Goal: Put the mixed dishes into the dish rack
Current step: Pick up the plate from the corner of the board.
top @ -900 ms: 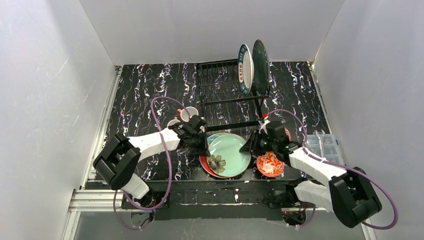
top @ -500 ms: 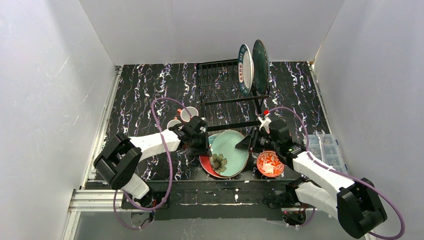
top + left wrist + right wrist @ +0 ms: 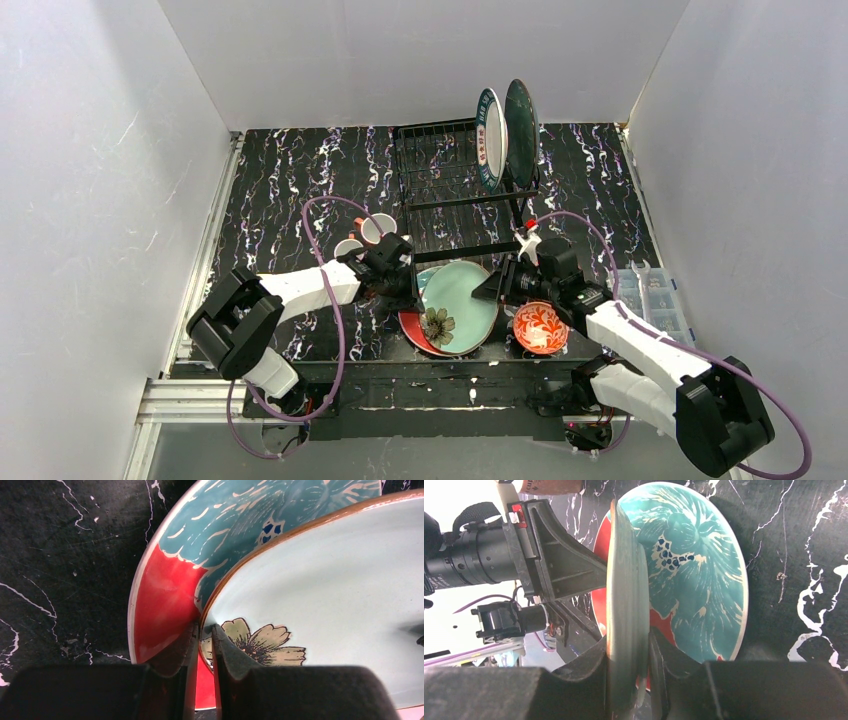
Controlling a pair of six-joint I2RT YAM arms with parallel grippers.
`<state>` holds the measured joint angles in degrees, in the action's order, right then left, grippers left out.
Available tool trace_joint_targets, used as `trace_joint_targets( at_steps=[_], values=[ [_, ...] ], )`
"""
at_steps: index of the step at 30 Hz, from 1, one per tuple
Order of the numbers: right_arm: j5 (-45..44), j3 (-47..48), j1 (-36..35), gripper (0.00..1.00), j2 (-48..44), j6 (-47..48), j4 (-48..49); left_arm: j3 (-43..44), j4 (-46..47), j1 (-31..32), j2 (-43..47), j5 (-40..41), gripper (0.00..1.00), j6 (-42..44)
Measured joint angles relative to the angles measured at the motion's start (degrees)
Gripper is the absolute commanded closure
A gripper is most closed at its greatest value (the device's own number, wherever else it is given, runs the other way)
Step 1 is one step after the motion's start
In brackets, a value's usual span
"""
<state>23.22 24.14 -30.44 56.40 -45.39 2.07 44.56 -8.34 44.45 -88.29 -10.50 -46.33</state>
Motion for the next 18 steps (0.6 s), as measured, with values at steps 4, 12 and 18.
trace_joint_targets(
  at_steps=[4, 12, 18],
  values=[
    [1.27, 1.4, -0.81, 0.25, 0.0, -0.2, -1.92, -0.33, 1.14, 0.39, -0.17, -0.09, 1.0, -0.24],
    [3.93, 2.34, -1.86, 0.38, 0.0, 0.11, -2.34, -0.68, 2.4, 0.96, -0.42, -0.31, 1.0, -0.42],
    [3.85, 2.47, -2.01, 0.66, 0.33, 0.22, -3.1, -0.85, 2.75, 1.07, -0.46, -0.33, 1.0, -0.48]
  ],
)
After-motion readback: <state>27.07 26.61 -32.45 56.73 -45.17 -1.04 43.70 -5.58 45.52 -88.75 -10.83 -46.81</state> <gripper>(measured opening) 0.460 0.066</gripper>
